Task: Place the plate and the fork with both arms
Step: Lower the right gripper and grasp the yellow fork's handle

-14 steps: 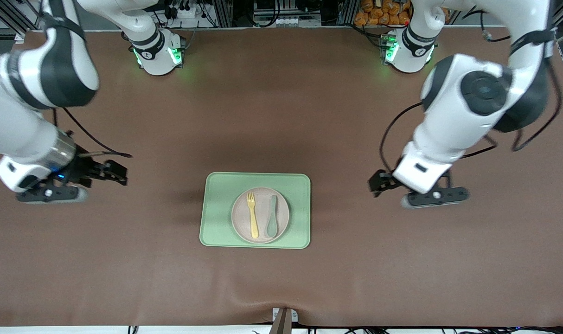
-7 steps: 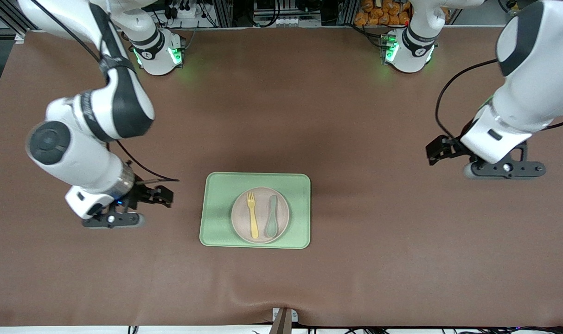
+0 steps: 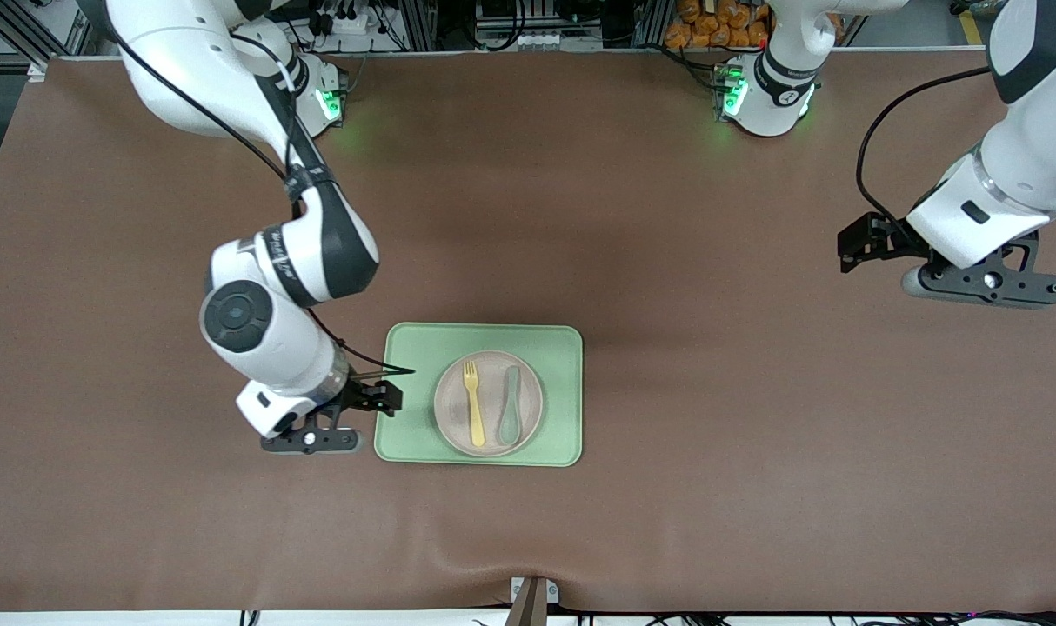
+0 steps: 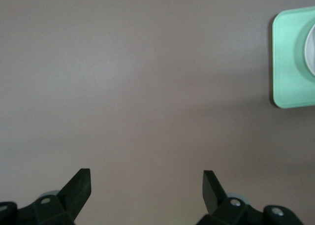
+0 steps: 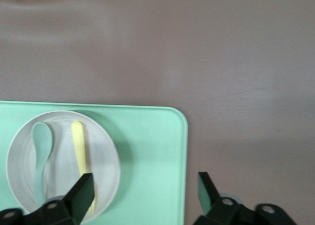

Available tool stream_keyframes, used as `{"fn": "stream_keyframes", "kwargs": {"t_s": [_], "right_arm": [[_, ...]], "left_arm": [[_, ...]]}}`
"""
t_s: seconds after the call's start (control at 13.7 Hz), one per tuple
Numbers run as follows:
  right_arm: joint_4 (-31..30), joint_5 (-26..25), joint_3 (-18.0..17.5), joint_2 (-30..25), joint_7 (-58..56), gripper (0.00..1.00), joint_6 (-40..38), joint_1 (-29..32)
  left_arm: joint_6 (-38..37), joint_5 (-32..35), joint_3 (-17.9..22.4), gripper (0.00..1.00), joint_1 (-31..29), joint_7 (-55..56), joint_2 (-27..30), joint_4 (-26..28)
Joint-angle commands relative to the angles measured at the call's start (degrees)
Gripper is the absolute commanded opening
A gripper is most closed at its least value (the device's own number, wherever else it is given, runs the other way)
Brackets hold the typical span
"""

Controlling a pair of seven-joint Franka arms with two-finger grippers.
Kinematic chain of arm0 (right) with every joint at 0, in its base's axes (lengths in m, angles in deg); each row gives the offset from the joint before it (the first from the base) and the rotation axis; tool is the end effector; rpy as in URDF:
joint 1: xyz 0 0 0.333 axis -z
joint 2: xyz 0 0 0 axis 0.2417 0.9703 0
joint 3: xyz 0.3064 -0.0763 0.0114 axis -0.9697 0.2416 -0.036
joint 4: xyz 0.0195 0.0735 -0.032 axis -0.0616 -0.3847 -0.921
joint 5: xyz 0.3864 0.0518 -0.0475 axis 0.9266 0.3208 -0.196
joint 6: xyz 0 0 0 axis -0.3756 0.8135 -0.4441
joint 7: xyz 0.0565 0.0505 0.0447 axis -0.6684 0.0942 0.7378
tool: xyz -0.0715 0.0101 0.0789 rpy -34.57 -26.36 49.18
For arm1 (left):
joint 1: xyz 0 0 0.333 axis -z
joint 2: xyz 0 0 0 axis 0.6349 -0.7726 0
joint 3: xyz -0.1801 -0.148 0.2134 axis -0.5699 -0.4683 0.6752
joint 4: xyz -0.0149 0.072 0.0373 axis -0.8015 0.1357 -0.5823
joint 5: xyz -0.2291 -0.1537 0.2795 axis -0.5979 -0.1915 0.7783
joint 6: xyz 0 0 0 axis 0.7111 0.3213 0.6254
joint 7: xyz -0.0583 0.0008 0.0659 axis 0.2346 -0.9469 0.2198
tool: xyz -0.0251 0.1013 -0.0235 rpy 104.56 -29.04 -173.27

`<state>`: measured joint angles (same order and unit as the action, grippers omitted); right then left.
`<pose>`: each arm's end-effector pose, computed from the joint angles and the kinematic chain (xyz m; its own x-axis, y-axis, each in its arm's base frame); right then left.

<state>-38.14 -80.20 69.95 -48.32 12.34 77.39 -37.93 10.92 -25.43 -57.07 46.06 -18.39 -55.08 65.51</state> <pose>0.6958 0.2815 0.3527 0.9941 0.0056 0.1083 0.0118 -0.9983 -0.0569 0.5818 -0.1124 0.6082 0.9857 -0.1669 -0.0242 -0.1674 -0.9857 -0.0180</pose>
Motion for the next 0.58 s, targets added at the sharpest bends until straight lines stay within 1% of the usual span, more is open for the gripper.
{"fn": "stream_keyframes", "kwargs": {"t_s": [0.0,0.07,0.15,0.29,0.51], "right_arm": [[2.55,-0.32,0.46,3.44,2.0,0.84,1.53,-2.51],[2.46,-0.58,0.46,4.41,1.91,0.83,1.71,-3.12],[2.38,-0.67,0.46,5.46,2.08,0.83,2.93,-4.52],[2.38,-0.06,0.46,7.83,2.96,0.83,5.74,-5.41],[2.38,-0.32,0.46,10.83,7.44,0.83,10.66,-7.08]], "left_arm": [[-1.84,1.18,-0.6,1.0,-2.77,-2.07,4.2,1.97],[-1.84,0.66,-0.61,1.0,-3.74,-2.07,4.65,2.68],[-1.84,0.56,-0.61,1.0,-4.36,-2.07,4.65,2.86],[-1.75,0.39,-0.61,1.0,-5.59,-2.16,4.48,3.12],[-1.75,0.3,-0.78,1.0,-6.83,-3.65,4.48,3.38]]}}
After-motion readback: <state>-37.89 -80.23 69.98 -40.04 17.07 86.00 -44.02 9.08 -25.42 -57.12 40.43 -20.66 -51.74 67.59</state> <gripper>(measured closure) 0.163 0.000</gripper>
